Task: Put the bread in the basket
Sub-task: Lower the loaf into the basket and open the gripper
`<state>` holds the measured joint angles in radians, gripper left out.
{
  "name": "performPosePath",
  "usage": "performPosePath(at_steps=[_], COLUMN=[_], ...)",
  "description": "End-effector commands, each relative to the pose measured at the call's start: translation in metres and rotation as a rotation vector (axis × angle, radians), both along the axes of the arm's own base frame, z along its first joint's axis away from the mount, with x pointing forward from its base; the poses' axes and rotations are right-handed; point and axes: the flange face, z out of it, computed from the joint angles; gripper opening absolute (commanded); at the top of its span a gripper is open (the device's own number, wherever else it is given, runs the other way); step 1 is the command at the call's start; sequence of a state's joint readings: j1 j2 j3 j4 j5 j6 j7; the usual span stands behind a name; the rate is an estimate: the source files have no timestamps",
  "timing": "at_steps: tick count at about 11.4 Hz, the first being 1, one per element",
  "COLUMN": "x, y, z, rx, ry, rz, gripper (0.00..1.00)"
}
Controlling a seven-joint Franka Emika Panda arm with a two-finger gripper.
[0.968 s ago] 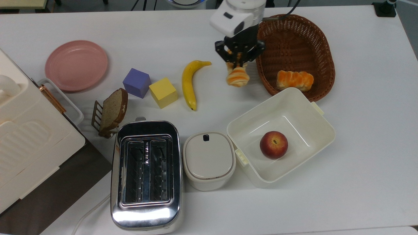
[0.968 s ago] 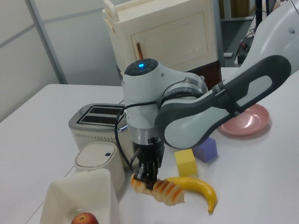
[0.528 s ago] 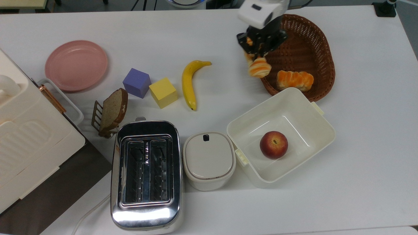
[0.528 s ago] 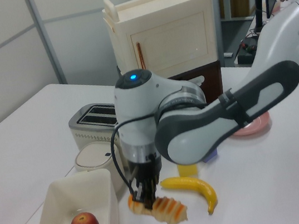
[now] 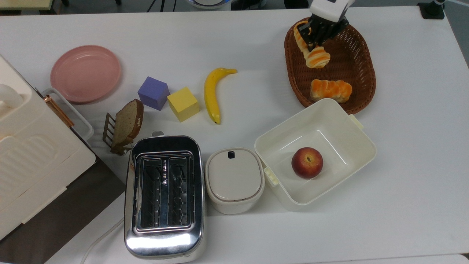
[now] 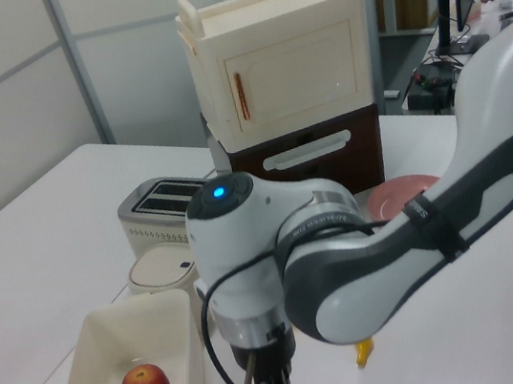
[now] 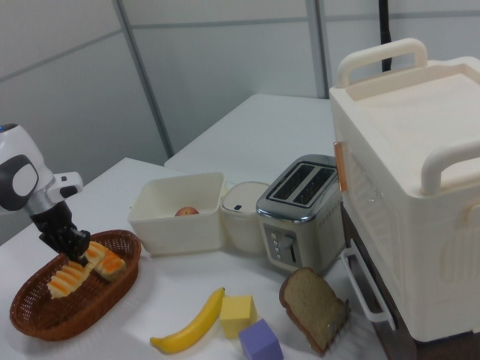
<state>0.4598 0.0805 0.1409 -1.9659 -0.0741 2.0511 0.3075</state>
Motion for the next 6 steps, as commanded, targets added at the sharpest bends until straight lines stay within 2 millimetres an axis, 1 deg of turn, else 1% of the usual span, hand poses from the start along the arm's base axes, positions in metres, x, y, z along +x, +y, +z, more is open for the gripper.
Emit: performPosePath(at_steps=[1,2,3,4,6], x=[-0.0109,-0.0111,-0.0111,-0.0129,-0.0147], y=[0.0161,0.0170,0.0170,0.0187,0.0213], z=[-0.0177,-0.0204,-0.0204,-0.0208,-0.0250], rx=[-0.036,-0.039,-0.039,-0.043,-0.054], ry=[0.037,0.040,0.040,0.043,0.052], rz=[0.045,0.049,0.049,0.053,0.068], gripper=[0.14,0.14,0.34,0.99,1.00])
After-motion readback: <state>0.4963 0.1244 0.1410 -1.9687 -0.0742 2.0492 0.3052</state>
